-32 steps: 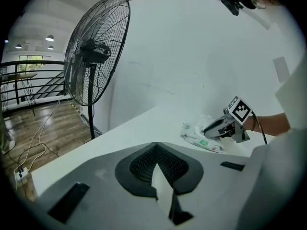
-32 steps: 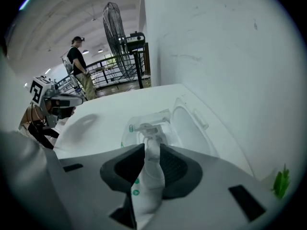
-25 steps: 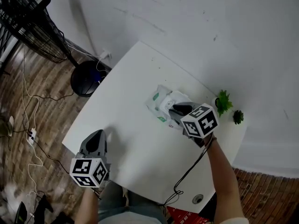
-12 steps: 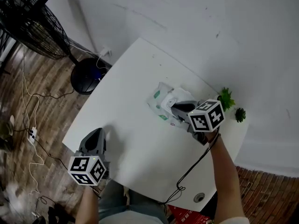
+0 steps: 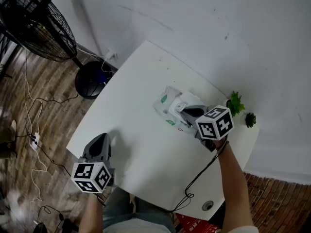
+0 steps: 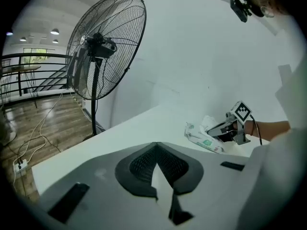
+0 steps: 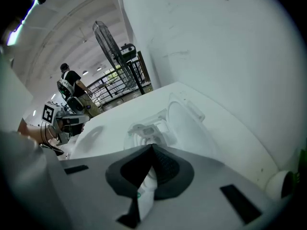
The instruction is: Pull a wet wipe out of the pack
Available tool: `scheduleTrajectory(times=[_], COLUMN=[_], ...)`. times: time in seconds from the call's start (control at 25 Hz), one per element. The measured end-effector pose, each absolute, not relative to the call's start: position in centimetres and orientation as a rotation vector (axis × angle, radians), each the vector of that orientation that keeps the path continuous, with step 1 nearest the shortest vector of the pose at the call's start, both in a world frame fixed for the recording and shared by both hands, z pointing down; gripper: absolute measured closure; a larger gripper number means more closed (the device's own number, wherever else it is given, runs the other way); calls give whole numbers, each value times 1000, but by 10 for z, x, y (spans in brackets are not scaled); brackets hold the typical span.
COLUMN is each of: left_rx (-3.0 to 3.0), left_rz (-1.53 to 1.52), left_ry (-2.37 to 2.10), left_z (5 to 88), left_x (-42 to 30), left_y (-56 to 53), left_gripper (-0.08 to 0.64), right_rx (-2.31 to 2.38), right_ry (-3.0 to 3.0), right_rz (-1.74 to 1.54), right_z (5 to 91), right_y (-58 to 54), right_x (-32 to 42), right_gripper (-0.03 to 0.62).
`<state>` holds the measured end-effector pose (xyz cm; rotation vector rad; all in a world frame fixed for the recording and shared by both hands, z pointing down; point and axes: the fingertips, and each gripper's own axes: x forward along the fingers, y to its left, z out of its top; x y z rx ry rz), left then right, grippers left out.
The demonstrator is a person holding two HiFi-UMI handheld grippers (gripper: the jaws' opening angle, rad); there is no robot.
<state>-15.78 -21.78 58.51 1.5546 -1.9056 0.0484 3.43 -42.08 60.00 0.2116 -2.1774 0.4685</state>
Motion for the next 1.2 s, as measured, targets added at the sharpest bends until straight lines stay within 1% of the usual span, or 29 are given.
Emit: scheduleTrajectory(times=[1.2], left_rx=[1635], left_rz=[40], left_ry=[-1931], left_z=[549], left_x=[-153], left_y=[-210], left_gripper=[558], right_rx=[371], right_ry=[-2258], right_rz=[340], right_z=[549], right_y=[-421], right_x=[41], right_gripper=[592])
